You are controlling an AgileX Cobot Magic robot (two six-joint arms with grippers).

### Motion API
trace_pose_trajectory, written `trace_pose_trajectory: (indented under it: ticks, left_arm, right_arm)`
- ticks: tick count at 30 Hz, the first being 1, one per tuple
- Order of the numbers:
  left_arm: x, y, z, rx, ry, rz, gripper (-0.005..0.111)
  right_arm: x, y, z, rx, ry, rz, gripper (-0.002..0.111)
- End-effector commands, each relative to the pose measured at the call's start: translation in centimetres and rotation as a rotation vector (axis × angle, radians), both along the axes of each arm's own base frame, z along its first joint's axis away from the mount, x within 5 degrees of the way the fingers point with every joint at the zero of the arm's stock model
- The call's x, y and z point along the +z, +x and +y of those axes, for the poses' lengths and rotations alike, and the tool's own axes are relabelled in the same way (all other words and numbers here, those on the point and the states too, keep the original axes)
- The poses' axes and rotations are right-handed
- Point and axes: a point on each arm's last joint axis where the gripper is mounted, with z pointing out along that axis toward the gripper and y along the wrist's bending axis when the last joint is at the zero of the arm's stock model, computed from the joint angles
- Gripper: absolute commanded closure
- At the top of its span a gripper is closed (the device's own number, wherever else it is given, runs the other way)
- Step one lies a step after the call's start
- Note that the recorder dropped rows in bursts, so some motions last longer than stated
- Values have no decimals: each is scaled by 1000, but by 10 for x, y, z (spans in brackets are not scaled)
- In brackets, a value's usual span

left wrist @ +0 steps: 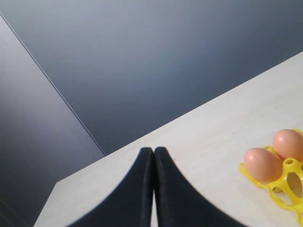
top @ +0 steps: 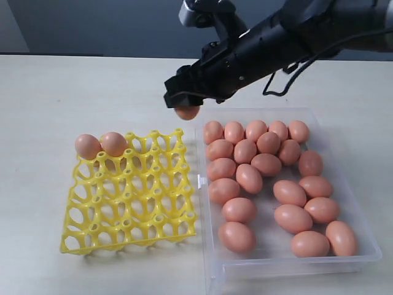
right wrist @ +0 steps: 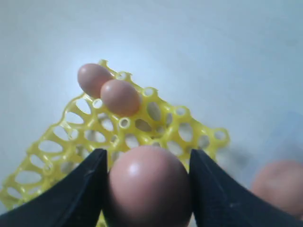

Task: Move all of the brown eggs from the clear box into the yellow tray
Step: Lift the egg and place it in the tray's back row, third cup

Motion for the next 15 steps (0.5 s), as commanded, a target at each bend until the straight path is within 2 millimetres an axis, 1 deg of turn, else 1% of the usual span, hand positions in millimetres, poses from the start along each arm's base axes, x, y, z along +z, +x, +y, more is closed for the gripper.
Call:
trace_pose_trajectory:
  ticks: [1,2,5,7,10,12,15]
  left_arm:
    - [1,0,-1,-12,-1,-9,106]
    - [1,0,-1,-12,-1,-9,106]
    - [1,0,-1,-12,-1,-9,106]
    - [1,0,-1,-12,-1,-9,106]
    - [1,0,-1,-12,-1,-9,106]
    - [1,0,-1,-12,-1,-9,106]
    - [1,0,-1,-12,-1,-9,106]
  right_arm:
    - [-29,12,24,44,139,9,109]
    - [-37,12,30,61,149,17,109]
    - [-50,13,45,97,156,24,109]
    - [-53,14,55,132,150,-2,109]
    - [-58,19,67,127,136,-35,109]
    - [-61,24,71,122,134,-44,109]
    - [-73,29,77,118,122,-37,109]
